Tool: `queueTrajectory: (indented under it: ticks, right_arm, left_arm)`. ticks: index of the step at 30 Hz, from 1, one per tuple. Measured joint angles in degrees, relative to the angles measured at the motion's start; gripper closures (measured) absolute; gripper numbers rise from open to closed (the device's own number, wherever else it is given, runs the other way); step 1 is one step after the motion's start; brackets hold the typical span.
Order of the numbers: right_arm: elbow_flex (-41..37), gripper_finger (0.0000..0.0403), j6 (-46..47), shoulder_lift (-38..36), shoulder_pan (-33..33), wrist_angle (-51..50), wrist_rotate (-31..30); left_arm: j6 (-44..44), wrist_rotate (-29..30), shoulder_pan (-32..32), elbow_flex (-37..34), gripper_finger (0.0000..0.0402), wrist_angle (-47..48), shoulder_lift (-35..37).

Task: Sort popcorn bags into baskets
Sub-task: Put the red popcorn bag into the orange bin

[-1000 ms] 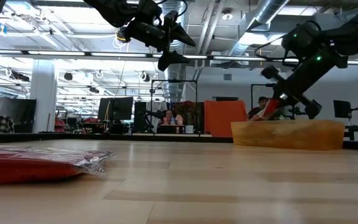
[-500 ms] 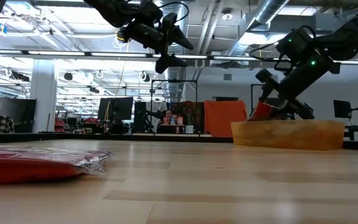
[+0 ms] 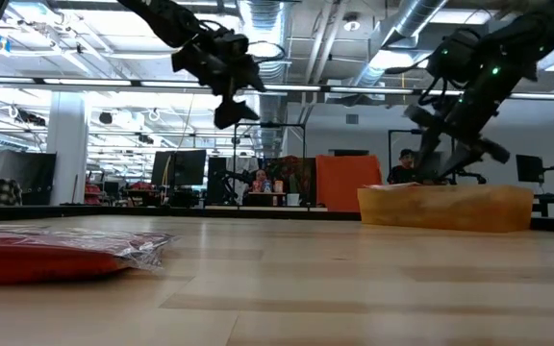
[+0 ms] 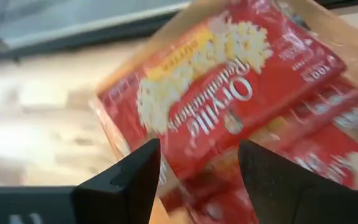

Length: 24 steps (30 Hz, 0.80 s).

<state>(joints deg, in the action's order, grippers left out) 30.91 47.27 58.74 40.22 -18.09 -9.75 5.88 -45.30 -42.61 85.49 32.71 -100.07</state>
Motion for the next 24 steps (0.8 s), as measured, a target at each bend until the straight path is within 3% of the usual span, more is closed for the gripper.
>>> queueTrajectory:
  ticks: [8, 13, 18, 24]
  right_arm:
    - [6.19, 0.0174, -5.64, -3.82, -3.72, -12.72, -0.54]
    - [6.95, 0.0177, -6.86, -5.80, -7.96, -13.00, -0.77]
    - [6.78, 0.0177, -7.26, -5.83, -11.90, -13.22, -2.09]
    - [6.21, 0.0180, -7.39, -5.81, -16.06, -13.08, -2.55]
  left_arm:
    - [-16.60, 5.09, 3.02, 0.00, 0.0129, 24.12, 2.77]
    - [-22.17, 10.27, 11.00, -2.93, 0.0129, 35.41, 7.59]
    - [-16.48, 13.88, 21.96, -14.14, 0.0129, 29.25, 15.26]
    - [1.91, 22.00, 34.71, -32.40, 0.0129, 12.91, 25.30]
